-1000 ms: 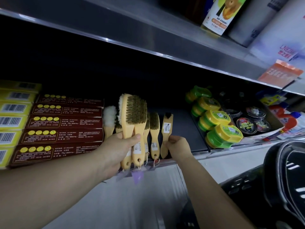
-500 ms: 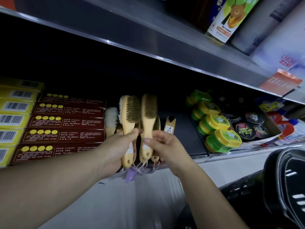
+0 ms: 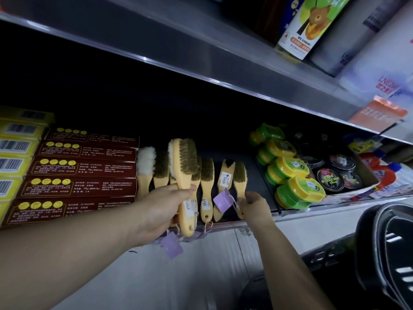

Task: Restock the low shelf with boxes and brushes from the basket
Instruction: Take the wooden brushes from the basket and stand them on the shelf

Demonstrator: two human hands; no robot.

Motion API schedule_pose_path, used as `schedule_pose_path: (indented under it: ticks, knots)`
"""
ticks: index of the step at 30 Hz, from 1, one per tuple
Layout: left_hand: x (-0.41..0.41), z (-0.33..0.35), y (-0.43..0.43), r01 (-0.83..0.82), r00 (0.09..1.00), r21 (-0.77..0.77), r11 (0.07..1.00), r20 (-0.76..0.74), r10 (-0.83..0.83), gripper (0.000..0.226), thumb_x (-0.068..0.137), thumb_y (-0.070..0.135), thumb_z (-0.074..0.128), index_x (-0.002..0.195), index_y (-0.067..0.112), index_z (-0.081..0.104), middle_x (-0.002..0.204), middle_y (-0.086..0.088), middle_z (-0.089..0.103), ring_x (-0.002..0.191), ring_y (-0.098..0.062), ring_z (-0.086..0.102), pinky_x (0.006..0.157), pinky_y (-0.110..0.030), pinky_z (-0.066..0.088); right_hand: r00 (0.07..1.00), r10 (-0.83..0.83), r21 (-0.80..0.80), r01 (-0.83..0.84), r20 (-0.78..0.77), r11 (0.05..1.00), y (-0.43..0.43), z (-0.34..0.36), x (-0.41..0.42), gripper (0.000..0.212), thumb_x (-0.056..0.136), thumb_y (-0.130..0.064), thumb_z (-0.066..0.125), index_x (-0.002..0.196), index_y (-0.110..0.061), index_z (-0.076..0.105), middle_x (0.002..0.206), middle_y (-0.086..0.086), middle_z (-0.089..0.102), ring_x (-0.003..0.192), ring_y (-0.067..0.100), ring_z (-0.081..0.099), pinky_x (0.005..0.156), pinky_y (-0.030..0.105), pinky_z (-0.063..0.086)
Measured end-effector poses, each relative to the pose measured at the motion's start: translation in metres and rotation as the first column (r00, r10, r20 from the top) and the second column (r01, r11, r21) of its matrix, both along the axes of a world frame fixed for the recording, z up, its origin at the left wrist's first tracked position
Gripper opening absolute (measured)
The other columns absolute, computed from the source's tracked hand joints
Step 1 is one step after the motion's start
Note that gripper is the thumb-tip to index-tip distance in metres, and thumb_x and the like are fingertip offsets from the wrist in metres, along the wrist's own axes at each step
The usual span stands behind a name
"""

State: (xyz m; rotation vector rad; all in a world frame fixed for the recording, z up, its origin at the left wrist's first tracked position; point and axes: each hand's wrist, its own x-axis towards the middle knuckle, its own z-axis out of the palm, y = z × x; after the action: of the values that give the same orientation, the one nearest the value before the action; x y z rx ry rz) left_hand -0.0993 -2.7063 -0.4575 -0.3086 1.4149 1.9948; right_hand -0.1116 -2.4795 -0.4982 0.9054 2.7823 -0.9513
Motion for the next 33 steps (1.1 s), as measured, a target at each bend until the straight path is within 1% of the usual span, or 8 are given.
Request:
schedule_pose_path:
  ticks: [3, 6, 8, 15, 20, 23, 26, 33]
  knots:
    - [0.002, 0.001, 0.000, 0.007, 1.000, 0.003, 1.000, 0.001, -0.007, 0.020, 0.095, 0.018, 0.049, 0.109, 0.011, 0.062, 0.095, -0.002, 0.064, 0.098, -0.022, 0.062, 0.078, -0.032, 0.052, 0.953, -0.255, -0.283, 0.201, -0.166, 0.938, -0.003, 0.011, 0.003, 0.020, 0.096, -0.012, 0.044, 0.083, -0.004, 0.057, 0.073, 0.009, 0.056, 0.062, 0.020, 0.052, 0.057, 0.028, 0.039]
    - [0.002, 0.001, 0.001, -0.002, 1.000, 0.014, 1.000, 0.003, 0.002, 0.022, 0.095, 0.016, 0.049, 0.111, 0.009, 0.062, 0.098, -0.003, 0.063, 0.098, -0.022, 0.061, 0.071, -0.029, 0.050, 0.803, -0.585, -0.794, 0.279, -0.116, 0.540, -0.015, 0.023, 0.010, 0.018, 0.098, -0.011, 0.045, 0.083, -0.011, 0.056, 0.079, 0.008, 0.061, 0.065, 0.022, 0.069, 0.055, 0.027, 0.055]
    - [0.002, -0.001, 0.001, -0.011, 1.000, 0.017, 1.000, 0.008, 0.010, 0.023, 0.096, 0.015, 0.048, 0.112, 0.009, 0.063, 0.106, -0.005, 0.062, 0.104, -0.025, 0.059, 0.078, -0.032, 0.051, 0.783, -0.617, -0.856, 0.265, -0.077, 0.443, -0.022, 0.023, 0.014, 0.019, 0.099, -0.015, 0.045, 0.084, -0.012, 0.057, 0.075, 0.006, 0.060, 0.055, 0.019, 0.068, 0.048, 0.026, 0.053]
    - [0.003, -0.005, 0.005, 0.026, 1.000, -0.019, 0.999, 0.016, -0.026, 0.022, 0.096, 0.016, 0.047, 0.108, 0.012, 0.066, 0.112, -0.009, 0.062, 0.102, -0.024, 0.058, 0.073, -0.030, 0.050, 0.897, -0.442, -0.519, 0.368, -0.020, 0.772, -0.014, 0.021, 0.019, 0.019, 0.091, -0.017, 0.048, 0.086, -0.004, 0.060, 0.054, 0.006, 0.051, 0.036, 0.013, 0.041, 0.036, 0.018, 0.029]
    - [0.005, -0.008, -0.001, 0.072, 0.997, -0.018, 0.997, 0.019, -0.071, 0.020, 0.093, 0.015, 0.053, 0.107, 0.006, 0.065, 0.101, -0.011, 0.069, 0.097, -0.023, 0.062, 0.073, -0.028, 0.051, 0.982, -0.177, -0.284, 0.151, -0.068, 0.947, -0.009, 0.009, 0.022, 0.016, 0.094, -0.017, 0.050, 0.095, -0.009, 0.063, 0.068, 0.002, 0.056, 0.059, 0.014, 0.047, 0.051, 0.024, 0.036]
    - [0.007, -0.010, -0.005, 0.092, 0.996, -0.043, 0.995, -0.011, -0.093, 0.018, 0.091, 0.015, 0.057, 0.102, 0.004, 0.067, 0.092, -0.010, 0.073, 0.085, -0.019, 0.067, 0.067, -0.024, 0.054, 0.996, -0.063, -0.212, 0.047, -0.069, 0.976, -0.011, 0.003, 0.021, 0.019, 0.096, -0.025, 0.050, 0.107, -0.012, 0.059, 0.084, 0.004, 0.064, 0.077, 0.021, 0.061, 0.071, 0.036, 0.052]
    - [0.006, -0.012, -0.007, 0.086, 0.995, -0.076, 0.993, -0.039, -0.089, 0.019, 0.088, 0.015, 0.061, 0.102, 0.005, 0.069, 0.095, -0.010, 0.074, 0.089, -0.020, 0.069, 0.068, -0.022, 0.056, 1.000, -0.018, -0.096, 0.016, -0.015, 0.995, -0.011, -0.006, 0.015, 0.025, 0.097, -0.032, 0.046, 0.115, -0.019, 0.056, 0.105, 0.007, 0.065, 0.104, 0.030, 0.058, 0.095, 0.051, 0.044]
    - [0.004, -0.016, -0.005, 0.044, 0.997, -0.128, 0.991, -0.063, -0.053, 0.022, 0.086, 0.013, 0.064, 0.107, 0.008, 0.066, 0.100, -0.009, 0.072, 0.094, -0.021, 0.067, 0.074, -0.026, 0.055, 0.992, 0.010, 0.260, -0.042, 0.125, 0.965, -0.021, 0.003, 0.017, 0.032, 0.099, -0.034, 0.039, 0.128, -0.026, 0.052, 0.130, 0.009, 0.044, 0.123, 0.032, 0.037, 0.105, 0.041, 0.026]
